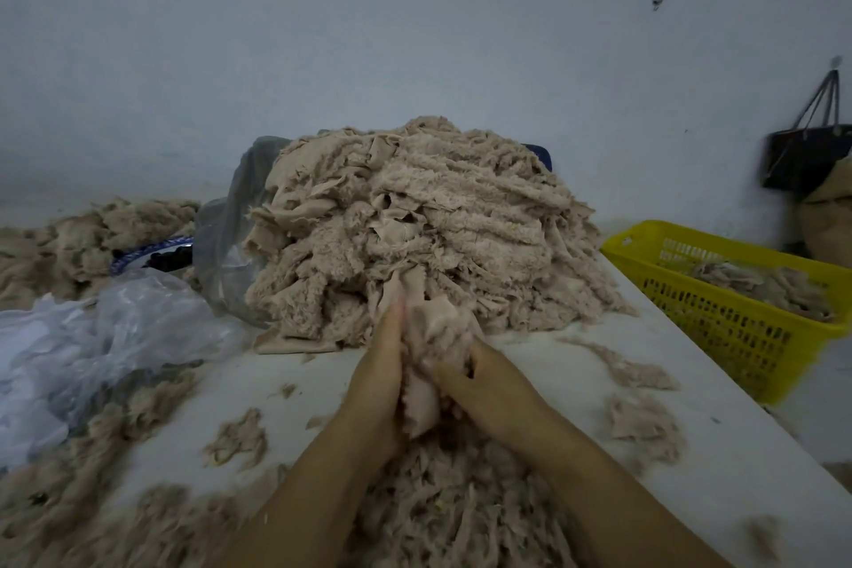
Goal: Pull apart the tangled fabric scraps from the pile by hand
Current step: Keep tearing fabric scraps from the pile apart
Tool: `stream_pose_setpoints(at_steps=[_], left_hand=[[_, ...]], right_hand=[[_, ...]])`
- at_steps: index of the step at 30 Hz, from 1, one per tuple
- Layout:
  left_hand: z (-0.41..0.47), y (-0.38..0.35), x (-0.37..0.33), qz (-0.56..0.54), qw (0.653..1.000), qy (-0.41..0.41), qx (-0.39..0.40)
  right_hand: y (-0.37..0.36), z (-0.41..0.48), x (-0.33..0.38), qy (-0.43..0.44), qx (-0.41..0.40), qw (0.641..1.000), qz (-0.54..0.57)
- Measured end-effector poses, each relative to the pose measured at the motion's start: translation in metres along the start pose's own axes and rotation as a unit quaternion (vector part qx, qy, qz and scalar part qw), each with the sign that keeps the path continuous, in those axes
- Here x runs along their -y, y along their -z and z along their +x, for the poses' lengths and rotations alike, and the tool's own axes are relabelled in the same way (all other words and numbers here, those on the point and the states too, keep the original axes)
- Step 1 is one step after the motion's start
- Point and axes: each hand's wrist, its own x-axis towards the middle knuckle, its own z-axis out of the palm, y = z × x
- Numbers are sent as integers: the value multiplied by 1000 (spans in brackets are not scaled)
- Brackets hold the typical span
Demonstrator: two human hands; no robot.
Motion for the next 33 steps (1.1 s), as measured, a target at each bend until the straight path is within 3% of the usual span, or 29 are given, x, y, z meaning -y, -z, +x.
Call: stream_pose_setpoints(at_steps=[2, 3, 4, 6, 7, 8, 12, 15, 19, 22, 25, 27, 30, 33], left_hand=[[6, 4, 0, -30, 999, -10, 10], [9, 5, -1, -16, 999, -38, -12], [13, 7, 0, 21, 996, -63, -54], [24, 16, 3, 73, 978, -92, -175], [29, 22, 5, 74, 969, -93, -217], [34, 25, 4, 68, 963, -86, -245], [50, 26, 5, 69, 972, -56, -219], [63, 22, 1, 91, 979, -24, -181], [60, 17, -11, 233, 954, -47, -182], [33, 2, -8, 319, 939, -126, -20], [1, -17, 2, 409, 875, -151, 213], [-7, -20, 3, 418, 859, -119, 270], [-4, -14, 2, 391, 869, -64, 296], [-5, -15, 4, 327, 917, -35, 224]], right_hand=[[10, 4, -5, -9, -71, 997, 26], [20, 6, -6, -16, -143, 985, 97], [33, 7, -6, -14, -227, 951, 210], [57, 8, -4, 35, -360, 831, 422], [62, 7, -6, 37, -384, 793, 471], [62, 6, -8, 15, -394, 786, 477], [42, 12, -20, -126, -376, 843, 364], [34, 15, -25, -139, -336, 896, 256], [28, 13, -29, -146, -270, 938, 164], [25, 14, -24, -156, -217, 933, 240], [25, 9, -17, -201, -86, 930, 296], [28, 5, -15, -198, -33, 924, 326], [31, 7, -15, -166, -161, 940, 252], [26, 7, -11, -112, -224, 965, 82]])
